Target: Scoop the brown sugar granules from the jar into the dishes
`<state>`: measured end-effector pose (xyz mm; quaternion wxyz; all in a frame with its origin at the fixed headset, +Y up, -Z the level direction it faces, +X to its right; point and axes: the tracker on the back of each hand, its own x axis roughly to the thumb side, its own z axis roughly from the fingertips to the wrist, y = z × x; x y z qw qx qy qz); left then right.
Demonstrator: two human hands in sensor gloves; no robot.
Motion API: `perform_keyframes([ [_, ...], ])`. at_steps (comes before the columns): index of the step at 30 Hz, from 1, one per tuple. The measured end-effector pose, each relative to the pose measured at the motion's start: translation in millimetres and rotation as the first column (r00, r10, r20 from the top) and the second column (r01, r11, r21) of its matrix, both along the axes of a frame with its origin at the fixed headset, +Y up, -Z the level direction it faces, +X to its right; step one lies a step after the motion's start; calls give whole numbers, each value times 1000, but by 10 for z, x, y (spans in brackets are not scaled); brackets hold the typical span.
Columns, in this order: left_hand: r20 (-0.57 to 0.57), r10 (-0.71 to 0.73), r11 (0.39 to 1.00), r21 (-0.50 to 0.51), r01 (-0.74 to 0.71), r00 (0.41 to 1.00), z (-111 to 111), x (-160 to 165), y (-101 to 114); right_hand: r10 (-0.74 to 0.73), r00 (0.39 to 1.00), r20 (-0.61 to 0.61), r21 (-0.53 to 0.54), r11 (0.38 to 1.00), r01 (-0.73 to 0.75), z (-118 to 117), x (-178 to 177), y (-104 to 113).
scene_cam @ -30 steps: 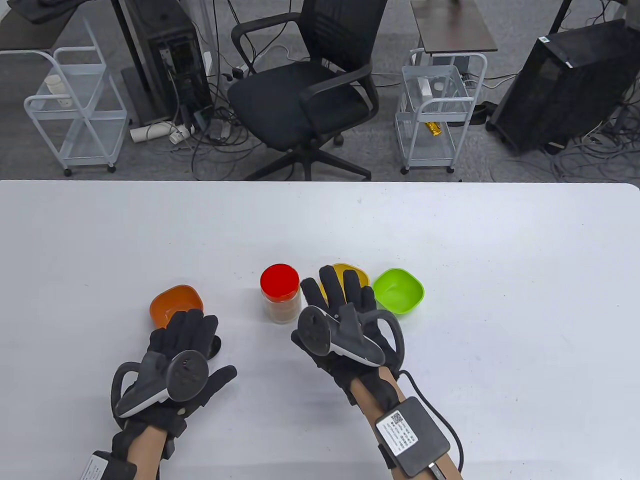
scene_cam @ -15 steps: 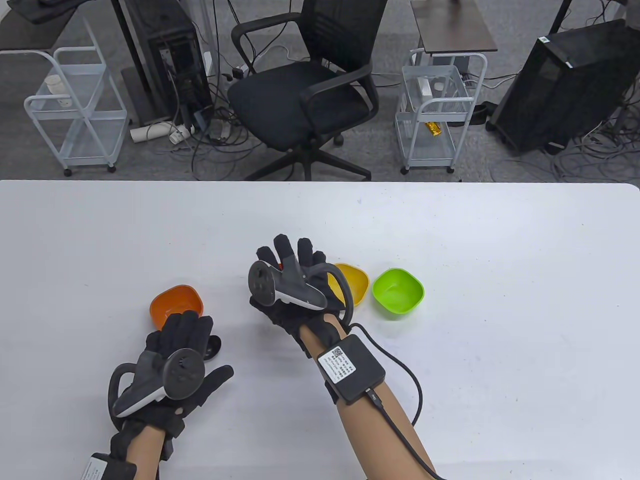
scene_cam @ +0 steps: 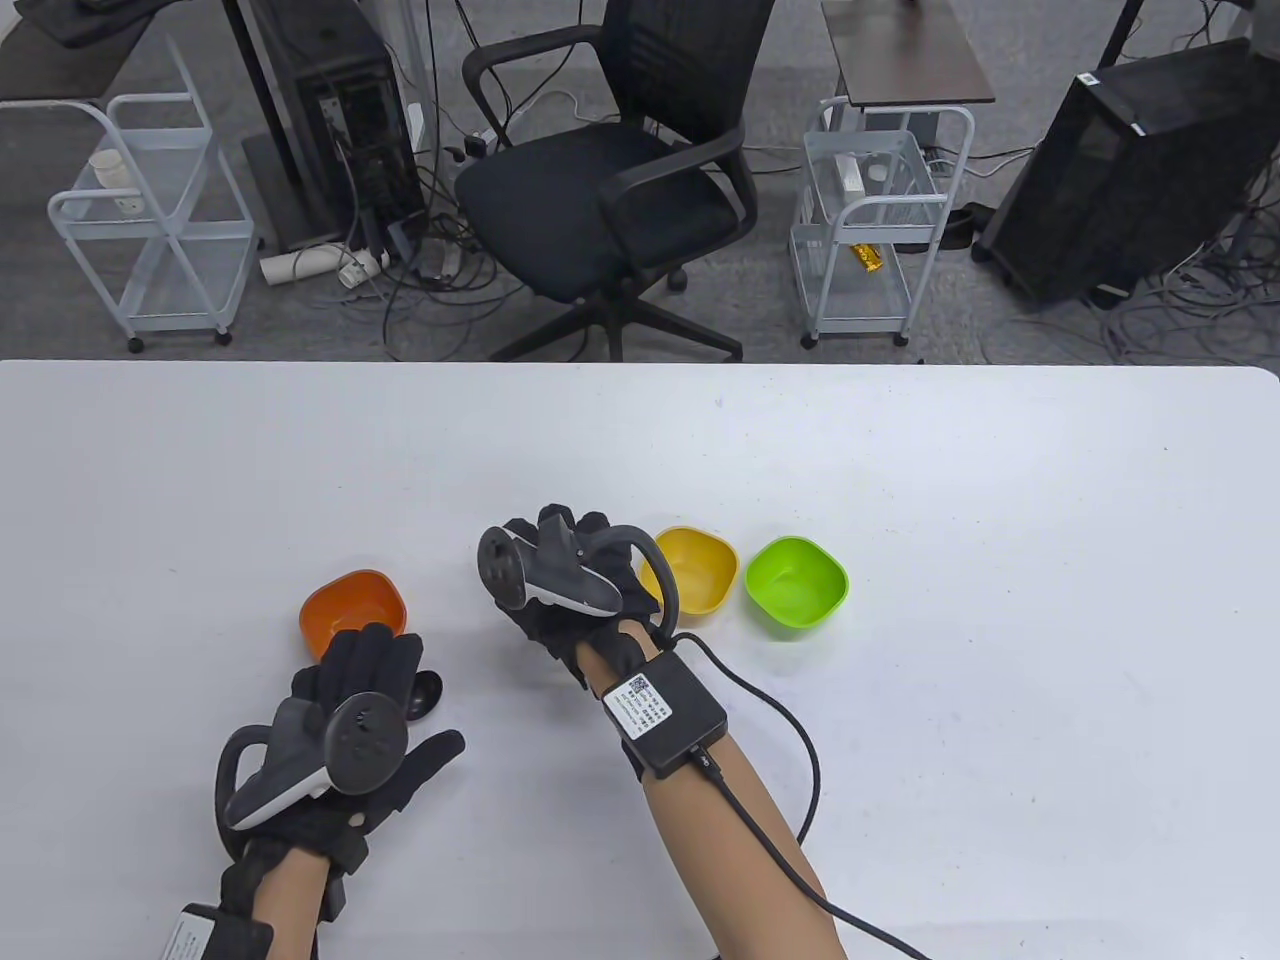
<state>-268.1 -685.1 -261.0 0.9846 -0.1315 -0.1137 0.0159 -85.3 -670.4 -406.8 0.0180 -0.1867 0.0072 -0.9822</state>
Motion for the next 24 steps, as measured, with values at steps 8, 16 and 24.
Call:
perform_keyframes([
  [8, -2, -3, 1000, -6, 3, 1000, 4, 7, -2, -36, 999, -5, 15, 999, 36, 2, 29, -2],
  [16, -2, -8, 1000, -11, 8, 1000, -5, 24, -15, -39, 999, -10, 52, 998, 40, -8, 25, 1],
  [24, -43, -15, 997, -77, 12, 999, -124, -20, -121, -14, 1000, -8, 124, 992, 15, 60, 84, 67],
])
